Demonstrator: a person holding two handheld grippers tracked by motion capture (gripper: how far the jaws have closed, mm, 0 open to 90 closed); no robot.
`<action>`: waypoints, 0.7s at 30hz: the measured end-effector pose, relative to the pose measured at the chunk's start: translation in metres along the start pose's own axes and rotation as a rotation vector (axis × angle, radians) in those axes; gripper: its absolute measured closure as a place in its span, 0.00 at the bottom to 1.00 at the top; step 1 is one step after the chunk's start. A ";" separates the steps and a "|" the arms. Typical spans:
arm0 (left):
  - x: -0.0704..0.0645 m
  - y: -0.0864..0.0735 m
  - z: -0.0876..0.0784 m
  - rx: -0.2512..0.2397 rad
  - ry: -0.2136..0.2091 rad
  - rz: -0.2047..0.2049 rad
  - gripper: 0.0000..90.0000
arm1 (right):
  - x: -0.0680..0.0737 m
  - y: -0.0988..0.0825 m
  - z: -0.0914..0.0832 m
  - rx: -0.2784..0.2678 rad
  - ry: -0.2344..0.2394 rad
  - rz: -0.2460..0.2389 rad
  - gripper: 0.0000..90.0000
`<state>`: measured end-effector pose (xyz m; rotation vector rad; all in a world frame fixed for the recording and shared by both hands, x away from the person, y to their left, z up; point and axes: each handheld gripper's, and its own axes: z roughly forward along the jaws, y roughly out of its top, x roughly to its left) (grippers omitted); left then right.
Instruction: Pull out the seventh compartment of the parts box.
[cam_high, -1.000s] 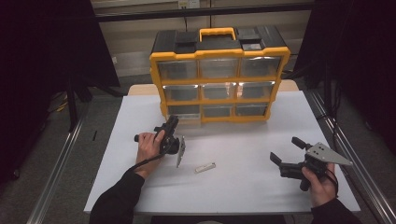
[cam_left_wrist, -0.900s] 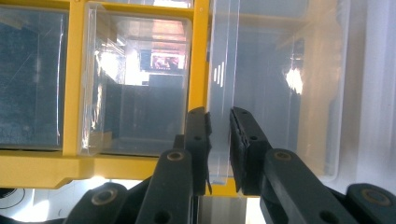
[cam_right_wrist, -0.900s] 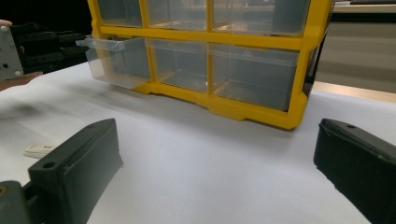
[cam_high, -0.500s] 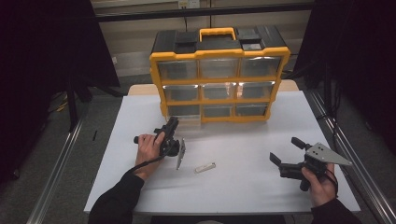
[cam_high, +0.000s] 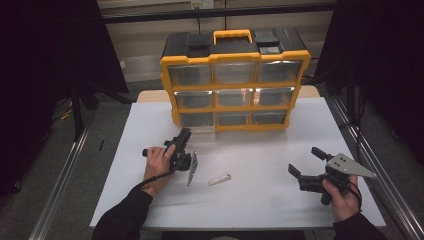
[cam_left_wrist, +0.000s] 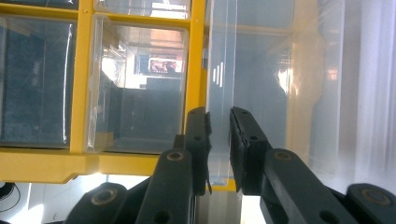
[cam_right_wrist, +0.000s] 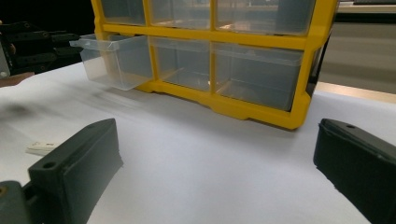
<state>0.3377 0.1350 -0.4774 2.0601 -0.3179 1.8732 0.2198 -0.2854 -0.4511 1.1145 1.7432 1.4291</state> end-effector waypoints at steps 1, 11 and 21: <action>0.001 0.000 0.001 -0.007 -0.013 0.011 0.87 | 0.000 0.000 0.000 0.000 0.002 0.003 0.00; 0.002 0.002 -0.009 -0.003 -0.018 0.020 0.87 | 0.000 0.000 0.000 -0.001 -0.001 0.002 0.00; 0.002 0.003 -0.015 -0.002 -0.020 -0.003 0.87 | 0.000 0.000 0.000 0.000 0.000 0.000 0.00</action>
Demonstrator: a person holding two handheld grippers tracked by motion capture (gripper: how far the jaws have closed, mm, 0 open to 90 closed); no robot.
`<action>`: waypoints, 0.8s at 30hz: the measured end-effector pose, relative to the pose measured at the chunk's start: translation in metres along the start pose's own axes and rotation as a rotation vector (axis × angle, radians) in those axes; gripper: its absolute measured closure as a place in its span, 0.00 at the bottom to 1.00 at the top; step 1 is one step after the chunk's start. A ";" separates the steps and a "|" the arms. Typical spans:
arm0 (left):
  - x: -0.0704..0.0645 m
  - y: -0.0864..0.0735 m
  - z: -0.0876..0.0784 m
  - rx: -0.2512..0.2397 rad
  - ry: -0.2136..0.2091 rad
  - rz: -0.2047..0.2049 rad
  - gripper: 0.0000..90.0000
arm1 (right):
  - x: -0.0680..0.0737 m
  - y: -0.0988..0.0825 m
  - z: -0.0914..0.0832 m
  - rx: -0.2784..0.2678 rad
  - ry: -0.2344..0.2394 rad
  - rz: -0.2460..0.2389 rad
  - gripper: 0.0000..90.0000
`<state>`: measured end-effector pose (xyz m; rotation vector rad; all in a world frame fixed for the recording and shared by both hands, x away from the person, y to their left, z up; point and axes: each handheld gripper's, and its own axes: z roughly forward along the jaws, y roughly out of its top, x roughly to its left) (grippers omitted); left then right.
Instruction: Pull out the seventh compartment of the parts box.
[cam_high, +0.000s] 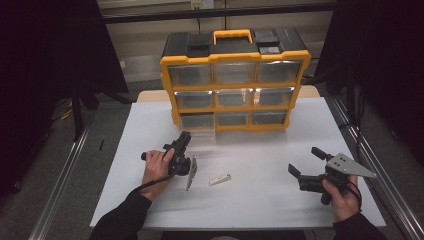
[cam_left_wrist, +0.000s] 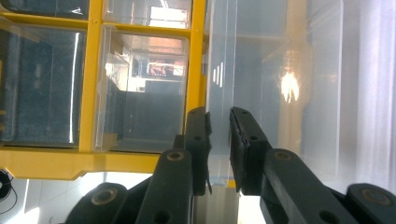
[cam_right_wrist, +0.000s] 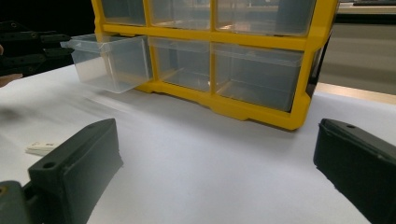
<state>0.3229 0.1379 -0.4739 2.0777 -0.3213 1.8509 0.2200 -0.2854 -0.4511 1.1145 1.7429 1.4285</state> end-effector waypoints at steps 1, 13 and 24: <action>0.000 0.000 -0.001 -0.002 0.001 -0.007 0.87 | 0.000 0.000 0.000 0.001 0.000 0.002 0.00; 0.003 -0.002 -0.009 0.005 -0.017 -0.018 0.87 | 0.000 0.000 0.000 0.000 -0.002 0.000 0.00; 0.000 -0.001 -0.009 0.000 -0.050 -0.002 0.86 | 0.000 0.000 0.000 -0.001 -0.002 0.000 0.00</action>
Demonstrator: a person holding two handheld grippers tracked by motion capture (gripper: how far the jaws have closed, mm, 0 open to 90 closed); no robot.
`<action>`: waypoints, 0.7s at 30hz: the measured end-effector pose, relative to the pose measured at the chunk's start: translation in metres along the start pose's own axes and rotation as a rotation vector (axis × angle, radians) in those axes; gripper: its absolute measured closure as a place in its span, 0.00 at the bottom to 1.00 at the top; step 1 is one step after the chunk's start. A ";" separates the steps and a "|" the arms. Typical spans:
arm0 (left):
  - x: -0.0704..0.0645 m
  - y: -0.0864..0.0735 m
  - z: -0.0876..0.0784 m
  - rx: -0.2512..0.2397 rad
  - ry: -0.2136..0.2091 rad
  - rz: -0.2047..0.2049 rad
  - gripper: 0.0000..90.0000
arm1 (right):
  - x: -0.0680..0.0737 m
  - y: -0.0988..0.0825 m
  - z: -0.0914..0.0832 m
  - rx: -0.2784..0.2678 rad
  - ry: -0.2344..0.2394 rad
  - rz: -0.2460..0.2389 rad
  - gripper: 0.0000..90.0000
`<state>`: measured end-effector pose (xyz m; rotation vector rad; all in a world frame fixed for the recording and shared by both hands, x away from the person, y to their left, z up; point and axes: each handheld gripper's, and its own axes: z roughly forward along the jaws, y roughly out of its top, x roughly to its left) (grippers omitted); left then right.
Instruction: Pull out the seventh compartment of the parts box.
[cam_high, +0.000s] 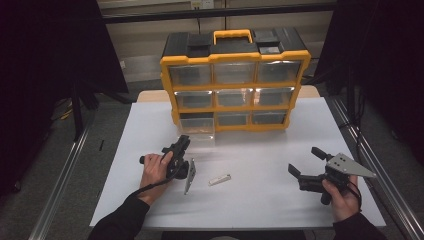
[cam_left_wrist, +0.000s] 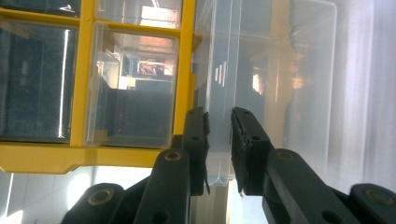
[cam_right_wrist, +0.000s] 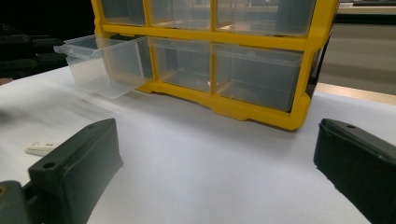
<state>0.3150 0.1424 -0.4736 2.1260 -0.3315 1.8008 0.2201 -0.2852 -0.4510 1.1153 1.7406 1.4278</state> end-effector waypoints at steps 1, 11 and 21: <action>0.000 0.000 0.000 -0.005 -0.002 -0.011 0.86 | 0.000 0.000 0.000 0.000 -0.001 0.000 0.00; 0.002 0.000 -0.001 0.006 -0.006 -0.083 0.84 | 0.000 0.000 0.000 0.003 0.001 0.004 0.00; 0.004 -0.001 0.002 -0.008 -0.023 -0.282 0.55 | 0.000 0.000 0.000 0.003 0.002 0.002 0.00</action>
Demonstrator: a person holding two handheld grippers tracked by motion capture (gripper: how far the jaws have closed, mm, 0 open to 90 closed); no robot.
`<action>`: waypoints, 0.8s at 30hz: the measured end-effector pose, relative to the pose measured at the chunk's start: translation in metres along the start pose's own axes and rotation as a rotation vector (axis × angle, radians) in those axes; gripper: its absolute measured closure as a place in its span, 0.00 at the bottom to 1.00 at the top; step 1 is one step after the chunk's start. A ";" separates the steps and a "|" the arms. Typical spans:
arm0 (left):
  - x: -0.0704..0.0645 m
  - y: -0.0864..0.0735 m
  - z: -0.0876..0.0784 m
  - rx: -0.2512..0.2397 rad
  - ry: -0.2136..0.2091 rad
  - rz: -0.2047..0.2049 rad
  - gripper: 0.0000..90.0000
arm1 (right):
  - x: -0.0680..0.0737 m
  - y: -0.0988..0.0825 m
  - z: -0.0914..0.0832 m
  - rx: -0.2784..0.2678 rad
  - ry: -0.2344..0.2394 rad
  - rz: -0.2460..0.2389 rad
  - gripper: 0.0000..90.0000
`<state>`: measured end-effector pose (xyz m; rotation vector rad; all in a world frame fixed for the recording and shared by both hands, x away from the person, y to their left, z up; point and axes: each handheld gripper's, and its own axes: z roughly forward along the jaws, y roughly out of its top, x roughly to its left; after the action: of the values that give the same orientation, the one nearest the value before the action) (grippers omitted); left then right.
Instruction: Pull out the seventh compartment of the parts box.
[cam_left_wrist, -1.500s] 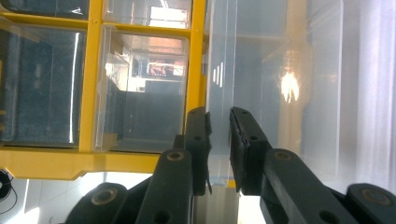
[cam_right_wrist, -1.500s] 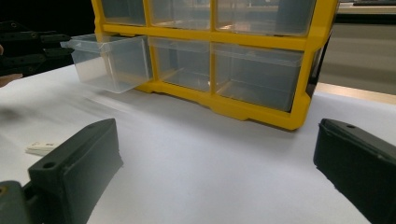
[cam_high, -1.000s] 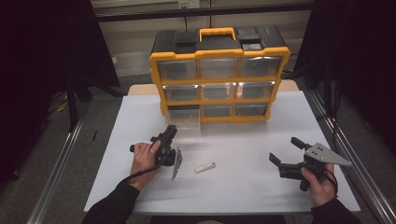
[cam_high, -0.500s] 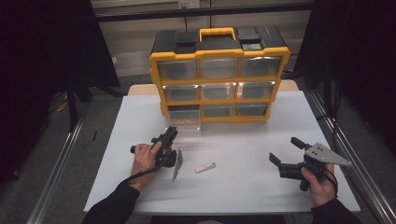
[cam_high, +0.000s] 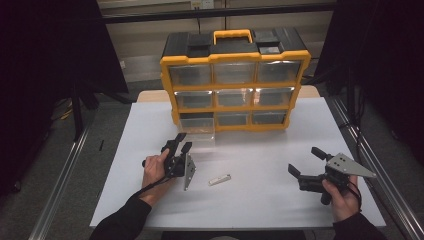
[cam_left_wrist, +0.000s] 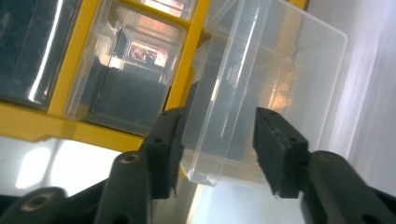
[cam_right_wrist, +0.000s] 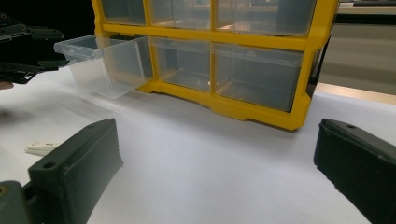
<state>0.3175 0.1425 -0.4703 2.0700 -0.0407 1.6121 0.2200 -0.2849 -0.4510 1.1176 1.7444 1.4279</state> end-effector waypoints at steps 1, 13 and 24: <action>0.001 0.000 0.001 -0.007 -0.001 -0.025 0.50 | 0.000 0.000 0.000 0.000 0.000 -0.001 0.00; 0.008 0.001 -0.003 0.004 -0.027 -0.312 0.19 | 0.000 0.000 0.000 0.001 0.001 -0.002 0.00; 0.020 -0.003 -0.011 0.022 -0.102 -0.697 0.08 | 0.000 0.000 0.001 0.000 0.004 -0.006 0.00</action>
<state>0.3143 0.1552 -0.4509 1.8760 0.5976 1.0768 0.2206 -0.2845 -0.4513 1.1098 1.7486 1.4277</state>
